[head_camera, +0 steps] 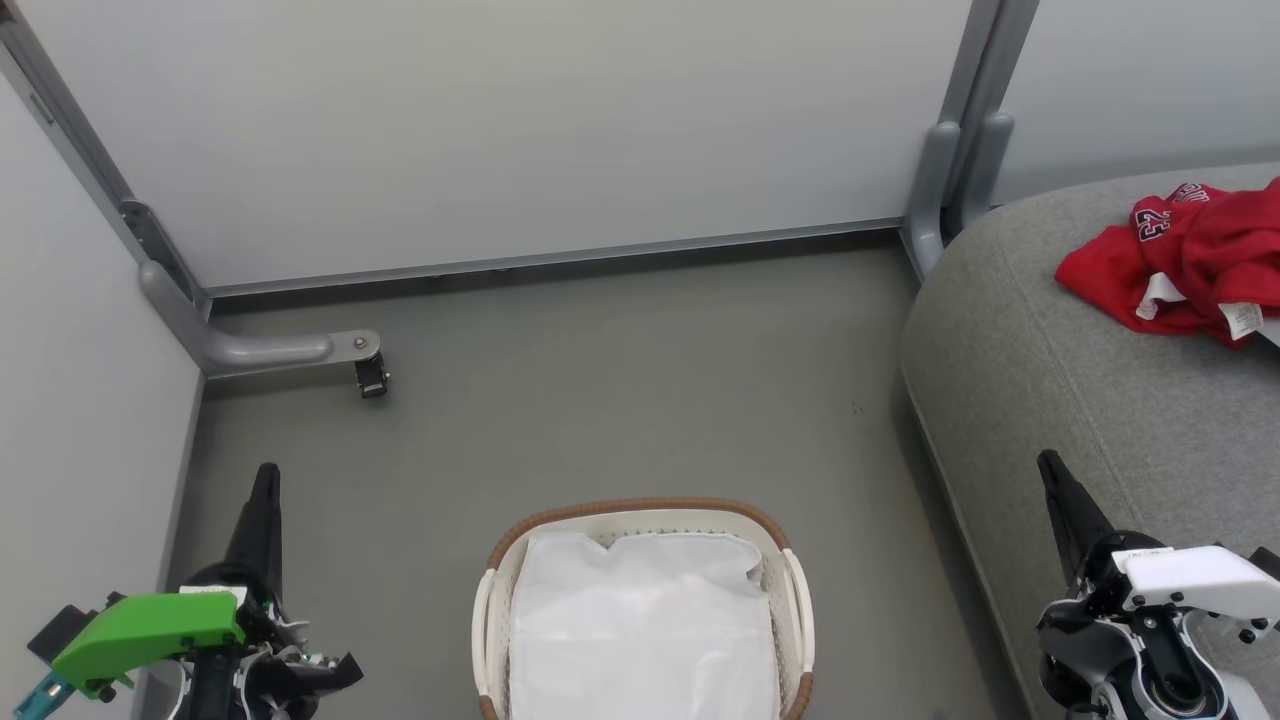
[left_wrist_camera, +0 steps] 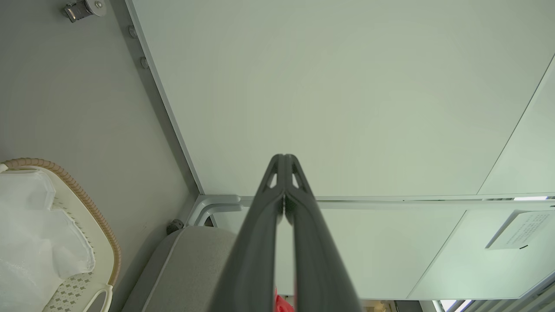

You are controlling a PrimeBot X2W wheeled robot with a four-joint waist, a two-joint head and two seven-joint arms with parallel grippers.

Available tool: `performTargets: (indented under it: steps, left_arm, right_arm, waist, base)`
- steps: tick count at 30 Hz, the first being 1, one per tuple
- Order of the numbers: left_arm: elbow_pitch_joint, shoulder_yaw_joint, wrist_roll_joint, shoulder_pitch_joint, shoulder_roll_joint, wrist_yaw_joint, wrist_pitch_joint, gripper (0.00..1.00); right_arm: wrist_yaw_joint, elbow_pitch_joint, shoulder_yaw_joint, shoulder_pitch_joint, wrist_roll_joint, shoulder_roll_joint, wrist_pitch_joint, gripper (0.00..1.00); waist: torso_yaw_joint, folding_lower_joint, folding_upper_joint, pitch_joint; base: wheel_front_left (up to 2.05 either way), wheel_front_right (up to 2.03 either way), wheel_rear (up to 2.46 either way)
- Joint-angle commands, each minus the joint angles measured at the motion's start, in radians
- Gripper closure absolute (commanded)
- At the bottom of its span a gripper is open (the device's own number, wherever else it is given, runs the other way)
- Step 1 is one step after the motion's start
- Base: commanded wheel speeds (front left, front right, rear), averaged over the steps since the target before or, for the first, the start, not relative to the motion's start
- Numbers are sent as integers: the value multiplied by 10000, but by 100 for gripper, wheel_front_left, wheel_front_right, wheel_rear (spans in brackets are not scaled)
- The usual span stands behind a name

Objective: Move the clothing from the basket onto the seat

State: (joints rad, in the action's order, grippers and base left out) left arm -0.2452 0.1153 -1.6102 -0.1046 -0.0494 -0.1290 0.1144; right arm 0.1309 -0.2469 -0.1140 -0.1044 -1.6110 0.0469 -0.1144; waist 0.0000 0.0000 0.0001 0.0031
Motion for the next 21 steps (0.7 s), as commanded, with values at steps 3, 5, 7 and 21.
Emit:
performTargets:
  steps: [3, 5, 7, 21]
  left_arm:
    - [-15, 23, -33, -107, -9, -53, 43, 100]
    - [-15, 23, -33, -107, -9, -53, 45, 100]
    - [-15, 23, -33, -107, -11, -53, 43, 100]
    - [-14, 20, -35, -107, -12, -53, 42, 100]
  right_arm:
    - [-3, 44, -19, -80, -37, 62, -29, 100]
    - [-3, 44, -19, -80, -37, 62, -29, 100]
    - [-3, 44, -19, -79, -37, 62, -29, 100]
    - [-3, 43, -18, -77, -37, 61, -28, 100]
  waist:
    - [0, 0, -1, 0]
    - [0, 0, -1, 0]
    - [0, 0, -1, 0]
    - [0, 0, -1, 0]
  base:
    - [0, 0, 0]
    - [0, 0, 0]
    - [0, 0, 0]
    - [0, 0, 0]
